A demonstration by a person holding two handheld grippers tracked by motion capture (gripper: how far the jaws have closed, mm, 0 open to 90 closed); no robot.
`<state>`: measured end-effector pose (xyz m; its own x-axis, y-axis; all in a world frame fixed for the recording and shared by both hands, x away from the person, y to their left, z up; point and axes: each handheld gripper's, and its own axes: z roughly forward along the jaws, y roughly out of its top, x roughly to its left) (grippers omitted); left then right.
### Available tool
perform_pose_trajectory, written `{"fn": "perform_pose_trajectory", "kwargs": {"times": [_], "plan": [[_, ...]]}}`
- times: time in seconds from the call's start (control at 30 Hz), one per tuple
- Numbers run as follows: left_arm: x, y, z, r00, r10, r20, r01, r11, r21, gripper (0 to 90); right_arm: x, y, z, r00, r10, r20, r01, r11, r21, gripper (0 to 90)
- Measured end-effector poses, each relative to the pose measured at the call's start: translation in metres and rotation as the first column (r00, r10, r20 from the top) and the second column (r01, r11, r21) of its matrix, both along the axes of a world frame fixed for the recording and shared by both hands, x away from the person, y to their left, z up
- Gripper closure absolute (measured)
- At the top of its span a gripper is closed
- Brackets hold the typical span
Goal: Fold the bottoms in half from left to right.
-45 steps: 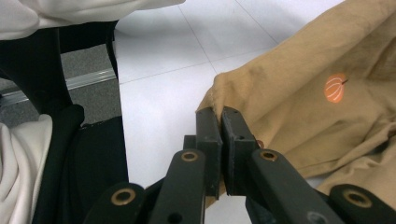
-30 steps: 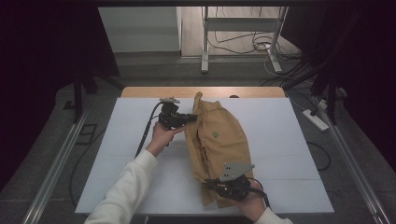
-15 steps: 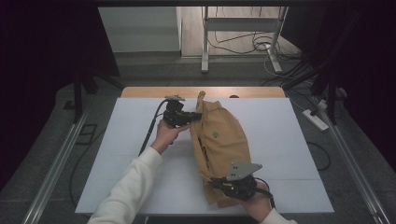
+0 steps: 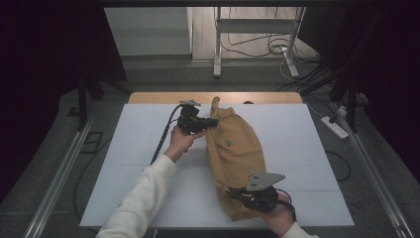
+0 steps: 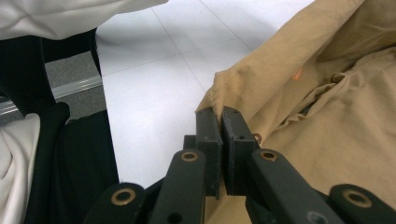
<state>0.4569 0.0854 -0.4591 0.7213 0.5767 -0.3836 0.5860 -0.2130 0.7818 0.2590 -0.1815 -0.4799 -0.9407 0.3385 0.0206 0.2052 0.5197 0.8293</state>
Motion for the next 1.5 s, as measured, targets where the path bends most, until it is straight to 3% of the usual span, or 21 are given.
{"fn": "perform_pose_trajectory", "kwargs": {"times": [1.1, 1.5], "plan": [[0.01, -0.029, 0.007, 1.0, -0.003, -0.004, 0.003, 1.0, 0.008, 83.7, -0.002, -0.025, 0.009, 0.998, -0.061, 0.02, 0.06, 0.998, 0.028, 86.5], [0.014, -0.04, 0.002, 0.9999, -0.001, -0.01, 0.002, 0.9999, 0.017, 83.6, -0.001, -0.035, 0.008, 0.9957, -0.091, 0.018, 0.091, 0.996, 0.017, 86.4]]}}
